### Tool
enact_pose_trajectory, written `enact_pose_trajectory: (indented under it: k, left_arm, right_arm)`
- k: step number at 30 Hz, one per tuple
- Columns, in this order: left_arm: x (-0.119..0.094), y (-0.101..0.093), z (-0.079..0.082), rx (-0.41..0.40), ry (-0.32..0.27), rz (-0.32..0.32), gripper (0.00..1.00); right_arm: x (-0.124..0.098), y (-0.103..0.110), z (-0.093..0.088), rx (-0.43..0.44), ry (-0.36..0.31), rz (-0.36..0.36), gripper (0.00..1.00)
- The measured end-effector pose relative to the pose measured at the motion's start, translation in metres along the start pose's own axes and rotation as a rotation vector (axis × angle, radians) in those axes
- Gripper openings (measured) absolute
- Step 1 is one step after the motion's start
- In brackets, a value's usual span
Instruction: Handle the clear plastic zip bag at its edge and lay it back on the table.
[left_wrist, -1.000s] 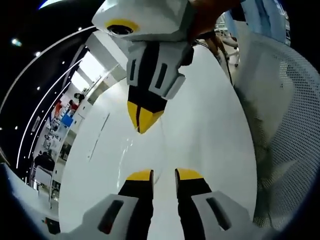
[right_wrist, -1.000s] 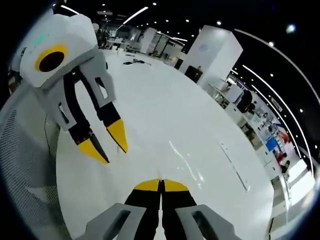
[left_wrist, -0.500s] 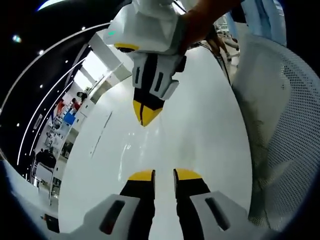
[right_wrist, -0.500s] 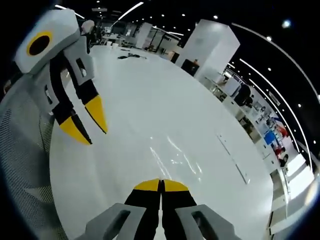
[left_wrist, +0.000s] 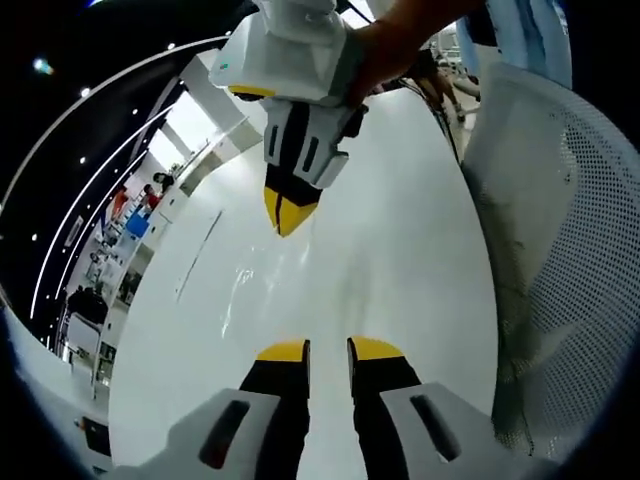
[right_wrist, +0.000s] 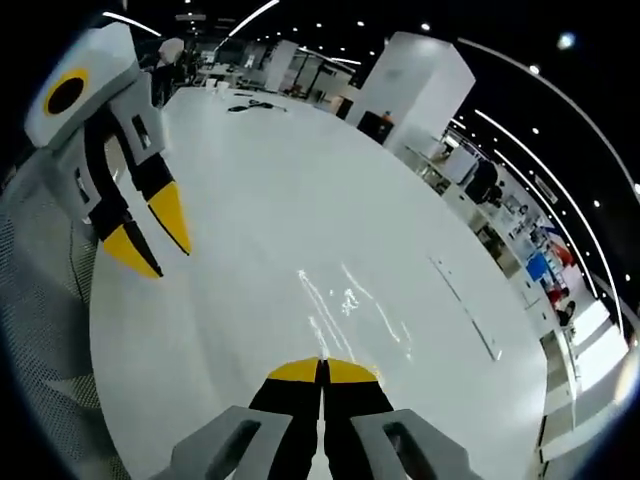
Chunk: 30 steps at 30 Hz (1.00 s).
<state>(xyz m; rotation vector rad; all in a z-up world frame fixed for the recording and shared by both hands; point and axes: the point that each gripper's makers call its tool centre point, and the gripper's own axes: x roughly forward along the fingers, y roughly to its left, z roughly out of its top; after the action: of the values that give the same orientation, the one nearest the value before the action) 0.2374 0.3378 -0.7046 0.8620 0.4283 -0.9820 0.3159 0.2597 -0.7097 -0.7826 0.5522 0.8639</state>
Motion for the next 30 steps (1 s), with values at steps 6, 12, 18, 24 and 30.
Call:
enact_pose_trajectory:
  k: [6,12,18,24,30]
  left_arm:
    - [-0.001,-0.004,-0.007,-0.018,0.013,-0.007,0.12]
    - [-0.003,-0.002,-0.01,-0.022,0.014,-0.005,0.12]
    - [-0.004,0.002,-0.012,-0.026,0.013,0.002,0.12]
    - [-0.004,0.003,-0.013,-0.027,0.017,0.003,0.11]
    - [-0.004,0.004,-0.013,-0.027,0.017,0.004,0.11]
  right_arm:
    - [0.002,-0.001,-0.001,-0.012,0.007,-0.003,0.0]
    - [0.011,-0.004,-0.003,-0.014,0.014,-0.001,0.0]
    - [0.012,-0.002,-0.004,0.004,0.01,0.012,0.0]
    - [0.012,0.001,-0.006,0.0,0.017,0.026,0.0]
    - [0.015,0.008,-0.008,-0.047,0.027,0.052,0.0]
